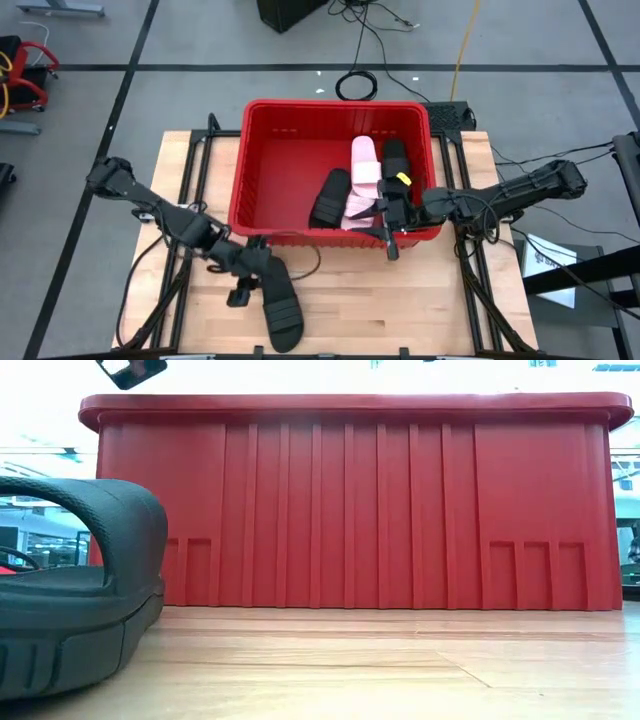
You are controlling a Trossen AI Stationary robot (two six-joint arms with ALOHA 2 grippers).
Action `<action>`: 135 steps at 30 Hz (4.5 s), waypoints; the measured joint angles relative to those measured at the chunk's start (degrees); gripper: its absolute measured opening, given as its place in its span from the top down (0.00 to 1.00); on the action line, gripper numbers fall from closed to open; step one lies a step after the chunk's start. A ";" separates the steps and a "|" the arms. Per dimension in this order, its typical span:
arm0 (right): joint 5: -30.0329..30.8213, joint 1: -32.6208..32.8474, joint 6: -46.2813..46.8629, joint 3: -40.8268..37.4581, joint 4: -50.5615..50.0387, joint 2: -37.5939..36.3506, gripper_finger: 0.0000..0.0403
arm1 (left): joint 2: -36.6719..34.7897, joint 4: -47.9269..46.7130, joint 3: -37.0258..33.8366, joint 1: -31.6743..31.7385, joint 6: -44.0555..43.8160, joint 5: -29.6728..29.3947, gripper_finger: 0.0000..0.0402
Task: Pick and place slides into bin
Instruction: Put the black slide into the red bin
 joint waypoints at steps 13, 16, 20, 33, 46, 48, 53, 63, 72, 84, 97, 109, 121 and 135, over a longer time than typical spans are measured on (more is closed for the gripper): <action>0.03 3.25 0.25 -0.05 5.54 2.72 0.74 | 0.67 22.51 -15.17 -5.86 -12.99 -3.87 0.68; -0.01 4.31 0.25 -0.05 5.76 2.68 0.74 | 1.75 26.16 -17.34 -6.82 -14.59 -4.33 0.68; 0.02 5.62 0.29 -0.05 6.00 2.70 0.74 | 5.25 29.85 -18.40 -7.42 -16.17 -4.35 0.68; 0.34 9.21 1.78 -0.05 6.11 2.68 0.74 | 15.12 37.01 -18.30 -7.51 -20.08 -1.03 0.68; 6.18 10.77 1.78 -0.04 6.11 2.68 0.74 | 20.71 47.56 -18.30 -7.51 -20.29 3.10 0.68; 6.18 10.77 1.78 -0.05 6.14 2.68 0.74 | 20.77 48.48 -18.30 -7.51 -19.34 3.20 0.69; 6.15 10.75 1.78 -0.05 6.12 2.68 0.74 | 20.79 50.27 -18.30 -7.54 -17.12 4.74 0.80; 6.09 10.75 1.62 -0.05 6.09 2.68 0.74 | 20.75 53.10 -18.30 -7.53 -15.18 7.16 0.97; 6.09 10.75 1.58 -0.05 5.52 2.68 0.74 | 15.53 56.02 -18.28 -6.42 -10.63 10.15 0.98; 6.09 11.04 0.33 -0.05 11.10 3.79 0.74 | -1.48 54.78 -18.19 -4.18 2.61 10.59 0.99; 7.20 7.66 -12.97 -0.05 14.92 3.51 0.74 | -22.90 37.68 -16.26 14.11 15.39 9.74 0.99; 18.14 -0.48 -15.01 -0.05 7.17 -1.22 0.74 | -19.71 10.37 2.16 35.34 29.93 12.60 0.99; 17.90 -12.14 -14.99 -0.05 -2.49 -6.83 0.74 | -0.96 -2.20 13.76 59.62 42.66 26.27 1.00; 7.32 -23.96 -13.72 -0.05 -7.41 -7.97 0.74 | 24.27 -20.22 34.57 66.82 58.04 33.87 1.00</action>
